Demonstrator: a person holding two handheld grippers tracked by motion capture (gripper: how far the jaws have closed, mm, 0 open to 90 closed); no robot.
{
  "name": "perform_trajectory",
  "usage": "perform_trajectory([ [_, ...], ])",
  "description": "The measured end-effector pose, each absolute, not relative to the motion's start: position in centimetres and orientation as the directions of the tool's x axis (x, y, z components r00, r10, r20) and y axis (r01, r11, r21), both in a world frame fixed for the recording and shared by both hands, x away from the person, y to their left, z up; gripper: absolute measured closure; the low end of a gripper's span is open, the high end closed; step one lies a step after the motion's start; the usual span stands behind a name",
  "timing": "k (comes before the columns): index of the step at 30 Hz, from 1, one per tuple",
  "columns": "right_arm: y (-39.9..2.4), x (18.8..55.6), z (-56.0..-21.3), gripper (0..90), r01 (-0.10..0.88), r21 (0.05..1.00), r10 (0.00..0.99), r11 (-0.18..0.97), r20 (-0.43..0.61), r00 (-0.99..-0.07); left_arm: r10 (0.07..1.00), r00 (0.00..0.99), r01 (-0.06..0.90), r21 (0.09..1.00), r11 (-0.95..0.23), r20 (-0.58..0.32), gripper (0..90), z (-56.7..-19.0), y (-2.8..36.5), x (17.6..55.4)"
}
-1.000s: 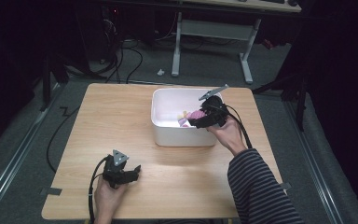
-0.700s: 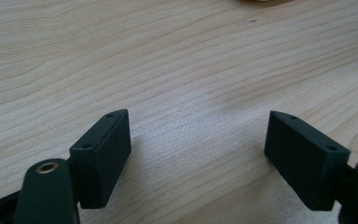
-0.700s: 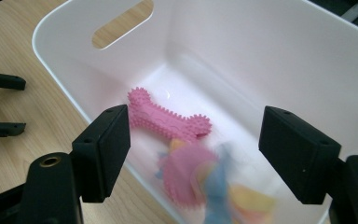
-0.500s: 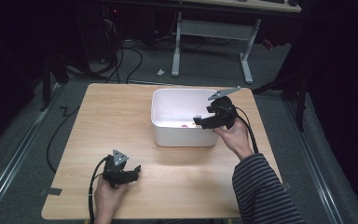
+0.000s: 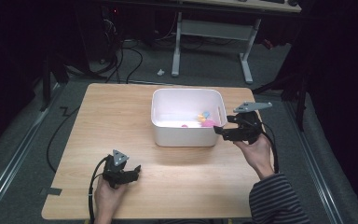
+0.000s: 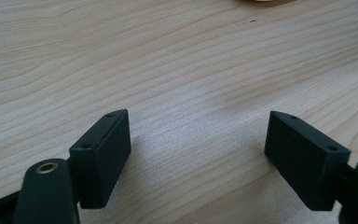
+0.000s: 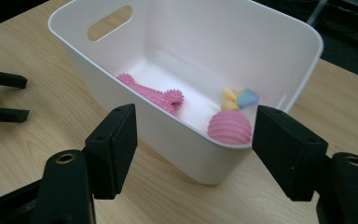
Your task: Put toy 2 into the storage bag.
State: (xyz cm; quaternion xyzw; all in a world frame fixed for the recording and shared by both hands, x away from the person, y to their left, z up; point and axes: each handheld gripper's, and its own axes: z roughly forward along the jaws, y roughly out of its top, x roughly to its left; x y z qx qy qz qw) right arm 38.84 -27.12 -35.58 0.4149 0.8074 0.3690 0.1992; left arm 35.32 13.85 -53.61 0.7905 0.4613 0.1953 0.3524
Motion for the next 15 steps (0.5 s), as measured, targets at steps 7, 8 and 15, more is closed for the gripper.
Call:
perform_trajectory([
  [7, -29.9, 35.9, -35.7, 32.3, 0.521, 0.793, 0.842, 0.314, 0.021, -0.539, 0.867, 0.498, 0.591, 0.738, -0.325, -0.017, 22.7, -53.6, 13.9, 35.3],
  [8, -30.3, 35.6, -35.9, 32.3, 0.52, 0.795, 0.843, 0.312, 0.021, -0.538, 0.867, 0.497, 0.591, 0.738, -0.325, -0.017, 22.8, -53.6, 13.9, 35.3],
  [15, -32.3, 33.9, -36.9, 32.4, 0.534, 0.8, 0.869, 0.276, 0.03, -0.494, 0.868, 0.496, 0.592, 0.74, -0.318, -0.024, 23.1, -53.6, 13.9, 35.3],
])
